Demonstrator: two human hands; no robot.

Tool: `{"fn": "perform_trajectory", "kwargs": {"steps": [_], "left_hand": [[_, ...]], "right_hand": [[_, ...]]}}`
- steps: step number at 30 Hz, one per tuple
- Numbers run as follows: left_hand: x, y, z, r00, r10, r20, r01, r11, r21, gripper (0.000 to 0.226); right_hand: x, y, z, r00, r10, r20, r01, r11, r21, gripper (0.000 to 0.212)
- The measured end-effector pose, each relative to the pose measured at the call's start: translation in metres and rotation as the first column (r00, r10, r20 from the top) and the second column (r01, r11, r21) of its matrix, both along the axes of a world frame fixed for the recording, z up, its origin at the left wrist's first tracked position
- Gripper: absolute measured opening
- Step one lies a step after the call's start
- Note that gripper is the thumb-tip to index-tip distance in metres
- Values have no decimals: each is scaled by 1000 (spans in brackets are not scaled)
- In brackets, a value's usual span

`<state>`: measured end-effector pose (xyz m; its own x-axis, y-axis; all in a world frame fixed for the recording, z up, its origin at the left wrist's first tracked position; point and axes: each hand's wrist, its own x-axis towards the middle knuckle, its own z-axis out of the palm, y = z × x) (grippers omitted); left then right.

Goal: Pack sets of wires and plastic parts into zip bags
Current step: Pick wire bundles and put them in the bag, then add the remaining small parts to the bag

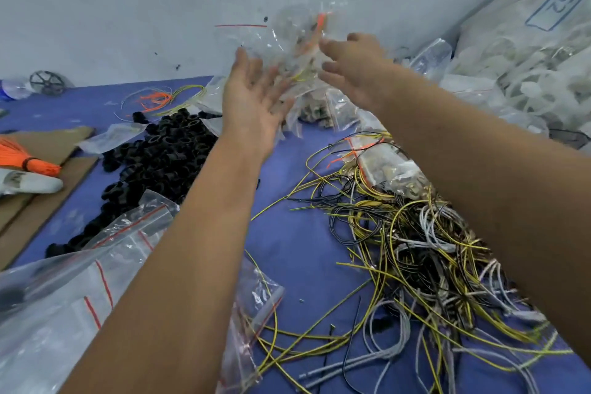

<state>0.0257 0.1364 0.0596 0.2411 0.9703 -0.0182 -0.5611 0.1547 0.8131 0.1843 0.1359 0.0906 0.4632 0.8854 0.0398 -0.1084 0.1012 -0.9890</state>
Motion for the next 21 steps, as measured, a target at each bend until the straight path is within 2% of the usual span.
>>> {"fn": "perform_trajectory", "kwargs": {"steps": [2,3,5,7,9,11,13,14,16,18,19,20,21], "left_hand": [[-9,0,-6,997,20,-75,-18,1000,23,40],[-15,0,-10,994,28,-105,-26,999,21,38],[-32,-3,-16,984,56,-170,-52,998,26,38],[-49,-6,-21,971,78,-225,-70,997,46,40],[-65,-12,-25,964,85,-251,-71,995,63,41],[-75,-16,-26,964,83,-253,-71,996,59,41],[-84,-21,-26,965,97,-242,-86,995,53,42],[-89,-24,-26,965,103,-240,-92,994,58,42],[-95,-27,-27,966,102,-238,-87,994,73,42],[-101,-29,-29,965,102,-241,-84,993,84,43],[-103,-29,-29,966,104,-238,-86,993,87,43],[-105,-30,-28,967,107,-232,-89,992,88,43],[-105,-30,-27,967,113,-228,-95,991,89,42]], "right_hand": [[-12,-8,-11,974,-49,223,75,991,-110,14],[-22,-16,-19,947,-52,316,101,985,-141,6],[-47,-36,-41,925,45,377,17,987,-160,17],[-80,-68,-61,867,252,429,-168,960,-226,21],[-110,-97,-76,736,414,535,-284,907,-311,27],[-138,-117,-86,559,470,683,-306,883,-357,47],[-163,-132,-91,366,486,794,-240,873,-425,64],[-175,-138,-93,279,507,816,-203,861,-466,64],[-190,-147,-98,157,538,828,-161,842,-516,70],[-201,-152,-103,171,487,857,-162,871,-463,86],[-207,-154,-103,200,457,867,-175,887,-427,86],[-212,-157,-103,201,457,867,-196,886,-421,79],[-218,-159,-103,159,482,862,-217,868,-446,68]]}}
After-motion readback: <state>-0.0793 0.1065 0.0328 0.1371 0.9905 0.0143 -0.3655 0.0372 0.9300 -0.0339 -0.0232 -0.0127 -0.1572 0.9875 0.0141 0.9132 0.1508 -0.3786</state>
